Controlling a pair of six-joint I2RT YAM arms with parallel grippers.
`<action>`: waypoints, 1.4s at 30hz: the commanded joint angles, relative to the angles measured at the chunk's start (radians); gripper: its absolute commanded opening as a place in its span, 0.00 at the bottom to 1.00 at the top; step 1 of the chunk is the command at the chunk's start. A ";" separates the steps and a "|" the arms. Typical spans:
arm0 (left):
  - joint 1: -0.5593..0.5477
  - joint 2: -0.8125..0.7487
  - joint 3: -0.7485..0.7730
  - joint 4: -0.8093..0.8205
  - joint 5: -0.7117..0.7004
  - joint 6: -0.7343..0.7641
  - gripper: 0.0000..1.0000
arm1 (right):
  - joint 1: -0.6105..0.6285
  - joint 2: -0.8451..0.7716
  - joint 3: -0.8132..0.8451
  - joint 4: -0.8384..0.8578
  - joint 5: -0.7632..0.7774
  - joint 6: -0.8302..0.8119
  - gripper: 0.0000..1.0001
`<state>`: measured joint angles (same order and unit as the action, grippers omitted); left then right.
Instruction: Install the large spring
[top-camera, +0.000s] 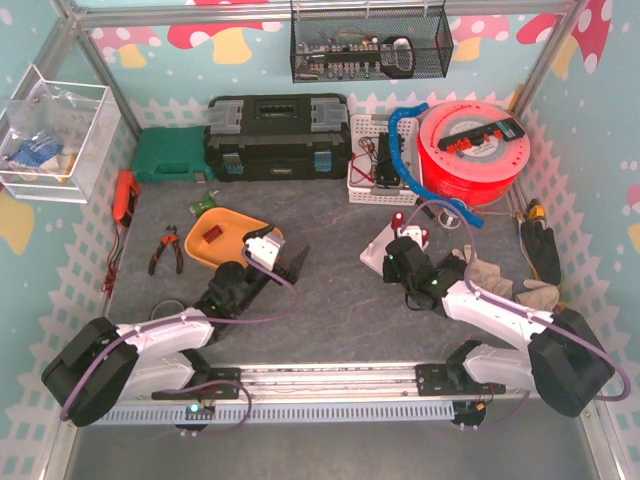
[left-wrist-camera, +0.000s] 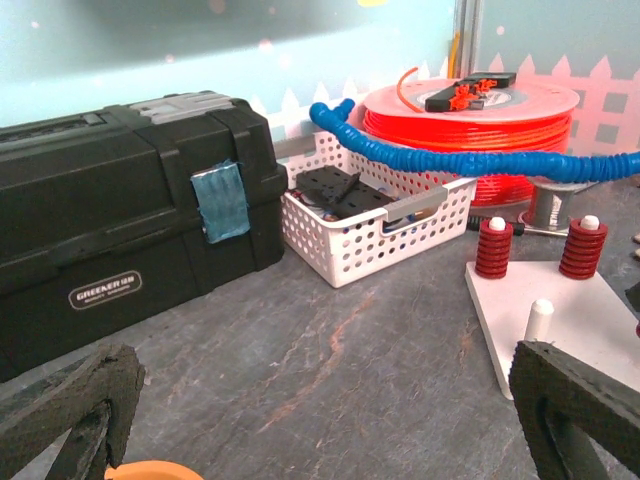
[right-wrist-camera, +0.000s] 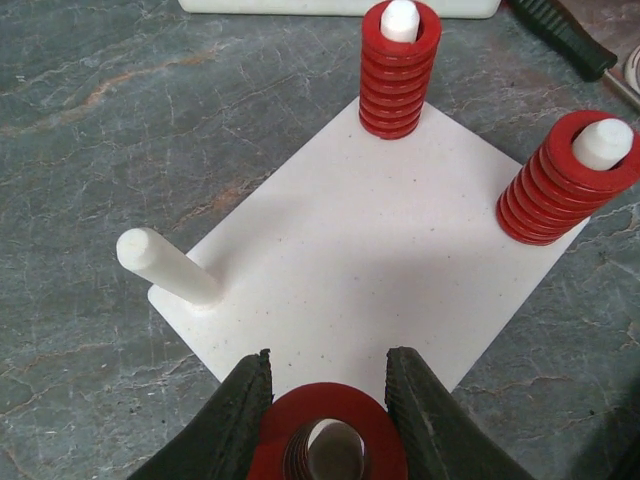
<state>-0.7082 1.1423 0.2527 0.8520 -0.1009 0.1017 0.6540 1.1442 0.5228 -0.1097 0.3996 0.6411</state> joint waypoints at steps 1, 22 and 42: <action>0.001 -0.007 -0.012 0.025 0.014 0.009 0.99 | -0.009 0.027 -0.002 0.056 -0.008 0.015 0.26; 0.136 -0.034 0.257 -0.444 -0.176 -0.199 0.99 | -0.017 -0.192 0.185 -0.034 -0.077 -0.158 0.61; 0.504 0.267 0.624 -1.061 -0.093 0.072 0.51 | -0.017 -0.347 0.060 0.080 -0.055 -0.158 0.98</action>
<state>-0.2089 1.3518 0.8406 -0.0597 -0.2039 0.0780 0.6411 0.7986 0.5903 -0.0509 0.3511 0.4793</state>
